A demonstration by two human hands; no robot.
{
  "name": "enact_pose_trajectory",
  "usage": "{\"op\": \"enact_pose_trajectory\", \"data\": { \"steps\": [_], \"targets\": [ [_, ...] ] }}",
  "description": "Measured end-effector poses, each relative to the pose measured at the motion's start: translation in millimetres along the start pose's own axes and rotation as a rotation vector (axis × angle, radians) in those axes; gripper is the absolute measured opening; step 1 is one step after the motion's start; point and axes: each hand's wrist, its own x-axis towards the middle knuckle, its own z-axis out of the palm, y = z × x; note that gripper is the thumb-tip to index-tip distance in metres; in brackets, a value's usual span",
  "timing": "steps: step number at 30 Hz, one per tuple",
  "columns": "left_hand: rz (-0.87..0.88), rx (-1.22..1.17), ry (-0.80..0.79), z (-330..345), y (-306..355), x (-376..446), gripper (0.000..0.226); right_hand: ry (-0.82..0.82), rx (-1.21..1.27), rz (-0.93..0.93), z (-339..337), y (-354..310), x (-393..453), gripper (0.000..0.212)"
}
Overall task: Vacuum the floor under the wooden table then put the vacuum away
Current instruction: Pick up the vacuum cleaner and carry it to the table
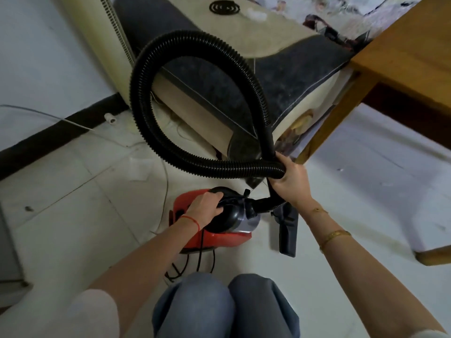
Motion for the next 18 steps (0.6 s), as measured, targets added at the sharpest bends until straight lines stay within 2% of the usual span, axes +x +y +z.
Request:
{"op": "enact_pose_trajectory", "data": {
  "steps": [9, 13, 18],
  "targets": [
    [0.044, -0.001, 0.034, 66.5, -28.2, 53.0, 0.022, 0.081, -0.024, 0.015, 59.9, 44.0, 11.2, 0.053],
    [0.061, -0.002, 0.054, 75.3, -30.1, 65.1, 0.028, 0.081, -0.056, 0.029, 73.6, 47.6, 19.6, 0.059],
    [0.115, -0.006, 0.014, 75.5, -28.2, 70.0, 0.044, 0.079, -0.043, 0.068, 82.0, 54.8, 22.0, 0.053]
  ]
}}
